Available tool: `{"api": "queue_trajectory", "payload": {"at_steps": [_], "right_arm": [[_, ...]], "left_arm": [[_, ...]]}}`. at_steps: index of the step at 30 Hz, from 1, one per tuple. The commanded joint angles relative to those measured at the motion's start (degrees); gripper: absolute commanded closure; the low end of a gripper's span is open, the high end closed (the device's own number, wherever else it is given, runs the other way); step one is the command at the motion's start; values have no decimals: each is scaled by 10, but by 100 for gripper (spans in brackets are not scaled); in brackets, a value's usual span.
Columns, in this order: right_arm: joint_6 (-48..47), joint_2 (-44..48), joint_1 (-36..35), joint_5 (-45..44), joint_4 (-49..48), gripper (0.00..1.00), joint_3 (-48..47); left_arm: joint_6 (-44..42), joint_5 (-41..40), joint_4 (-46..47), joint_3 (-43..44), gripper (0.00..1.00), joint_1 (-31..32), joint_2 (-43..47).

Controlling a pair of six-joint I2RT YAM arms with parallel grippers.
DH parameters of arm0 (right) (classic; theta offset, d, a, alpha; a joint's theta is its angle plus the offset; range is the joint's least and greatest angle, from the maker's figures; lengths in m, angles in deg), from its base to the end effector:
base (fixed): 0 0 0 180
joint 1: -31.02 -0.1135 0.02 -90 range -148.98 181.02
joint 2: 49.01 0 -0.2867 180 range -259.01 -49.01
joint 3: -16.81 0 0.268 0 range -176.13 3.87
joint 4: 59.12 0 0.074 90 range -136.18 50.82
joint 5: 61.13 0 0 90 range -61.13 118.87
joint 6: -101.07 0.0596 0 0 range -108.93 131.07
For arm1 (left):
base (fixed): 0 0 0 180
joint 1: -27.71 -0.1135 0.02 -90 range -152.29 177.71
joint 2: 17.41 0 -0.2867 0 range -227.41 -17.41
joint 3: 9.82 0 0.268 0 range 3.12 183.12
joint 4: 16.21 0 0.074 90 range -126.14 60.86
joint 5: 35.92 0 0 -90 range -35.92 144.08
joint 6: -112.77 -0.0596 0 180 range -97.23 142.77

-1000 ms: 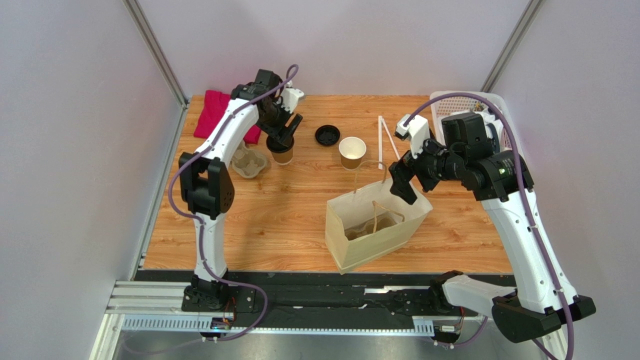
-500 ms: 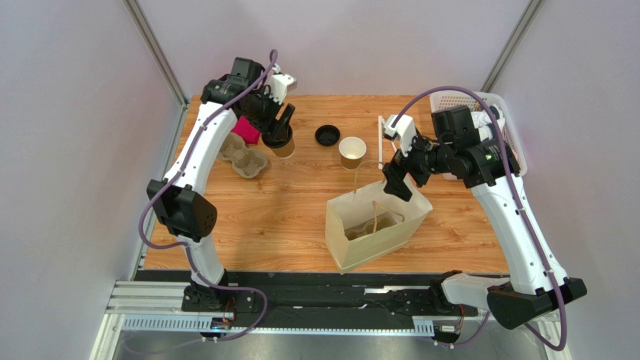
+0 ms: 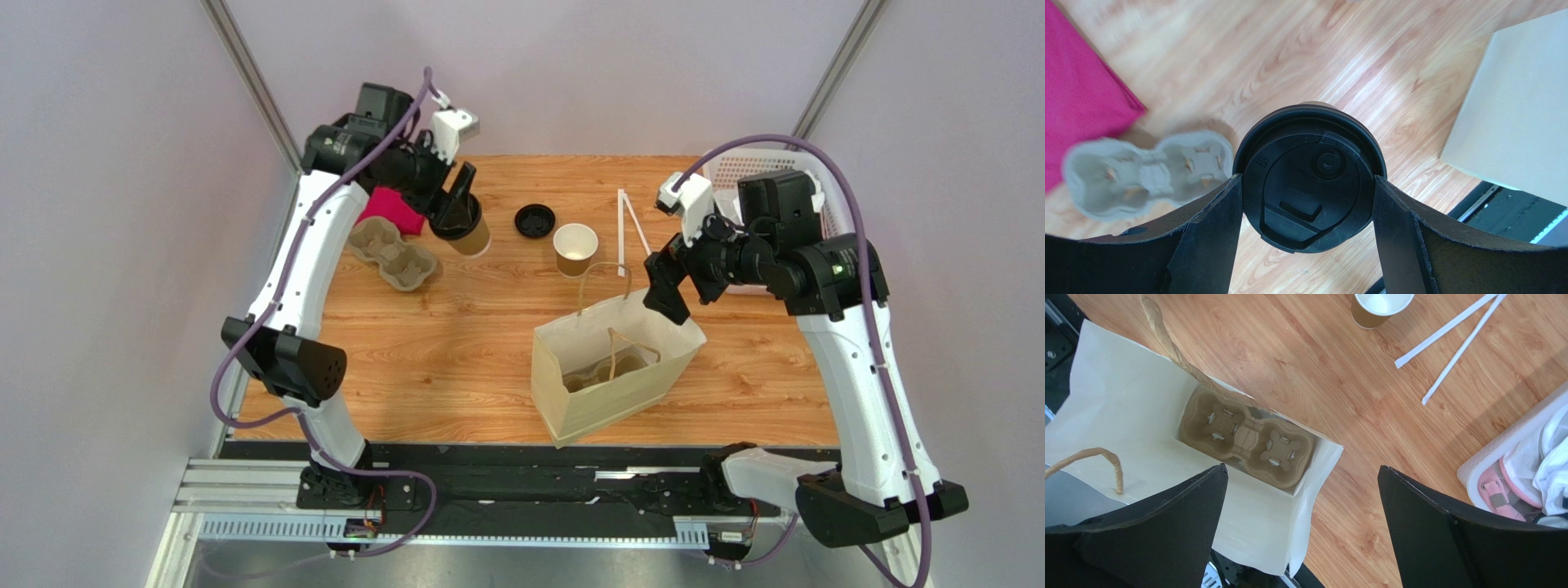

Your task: Pack the takeout coffee

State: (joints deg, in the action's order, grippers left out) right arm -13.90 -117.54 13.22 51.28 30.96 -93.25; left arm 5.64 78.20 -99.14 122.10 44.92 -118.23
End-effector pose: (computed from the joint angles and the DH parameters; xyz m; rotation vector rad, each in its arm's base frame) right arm 0.1846 0.0831 0.4612 -1.0285 2.1399 0.4121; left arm 0.3583 -0.1365 0.4326 0.8888 2.2682 -0.5197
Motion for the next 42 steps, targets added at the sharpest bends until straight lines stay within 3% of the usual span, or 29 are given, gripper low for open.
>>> {"api": "queue_trajectory", "payload": {"at_steps": [1, 4, 9, 15, 16, 21, 22, 24, 29, 42], "right_arm": [[68, 27, 6, -41, 78, 1, -25], [92, 37, 7, -45, 90, 1, -20], [120, 46, 8, -58, 89, 2, 25], [112, 43, 8, -81, 71, 12, 69], [108, 40, 8, -82, 68, 21, 74], [91, 10, 8, -55, 49, 43, 73], [79, 6, 8, -39, 49, 57, 70], [70, -4, 8, -26, 46, 75, 66], [47, -6, 8, 8, 22, 99, 65], [28, -17, 0, 66, 15, 100, 17]], "left_arm": [[-43, 90, -81, 161, 80, 19, 47], [-68, 132, -113, 202, 79, 50, 62], [-88, 161, -104, 177, 78, 117, 116], [-95, 182, -104, 144, 78, 184, 159], [-99, 182, -103, 137, 78, 191, 167], [-121, 168, -81, 116, 78, 247, 182], [-123, 162, -75, 108, 78, 255, 184], [-128, 148, -55, 104, 78, 271, 181], [-134, 131, -26, 138, 78, 295, 156], [-221, 50, 18, 187, 78, 369, 102]]}}
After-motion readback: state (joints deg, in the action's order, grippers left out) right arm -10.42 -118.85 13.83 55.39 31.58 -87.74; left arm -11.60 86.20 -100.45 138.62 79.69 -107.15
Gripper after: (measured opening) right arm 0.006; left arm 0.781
